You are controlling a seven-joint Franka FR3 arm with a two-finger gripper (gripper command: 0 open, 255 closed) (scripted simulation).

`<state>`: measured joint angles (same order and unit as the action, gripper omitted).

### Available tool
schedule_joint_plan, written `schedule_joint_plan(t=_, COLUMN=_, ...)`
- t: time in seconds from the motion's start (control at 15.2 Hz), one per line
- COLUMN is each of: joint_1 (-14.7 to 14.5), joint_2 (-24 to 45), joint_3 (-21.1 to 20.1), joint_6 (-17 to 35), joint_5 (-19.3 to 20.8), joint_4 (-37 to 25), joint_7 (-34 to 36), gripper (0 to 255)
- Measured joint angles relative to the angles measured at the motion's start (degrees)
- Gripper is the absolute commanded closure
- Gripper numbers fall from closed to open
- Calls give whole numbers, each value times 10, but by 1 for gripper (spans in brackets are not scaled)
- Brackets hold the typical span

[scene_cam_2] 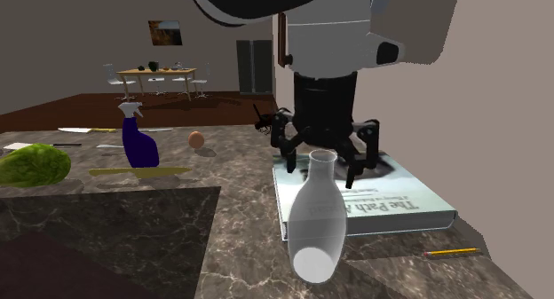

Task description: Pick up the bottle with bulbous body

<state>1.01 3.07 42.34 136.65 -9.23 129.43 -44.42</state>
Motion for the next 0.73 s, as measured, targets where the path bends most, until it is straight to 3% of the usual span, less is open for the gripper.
schedule_joint_plan(t=0.07, joint_1=0, joint_2=3, joint_3=0, joint_6=2, joint_5=-3, joint_4=1, joint_7=-2, gripper=255)
schedule_joint_plan(t=0.73, joint_1=1, joint_2=4, joint_3=0, joint_6=5, joint_5=-5, joint_4=1, joint_7=-4, gripper=255)
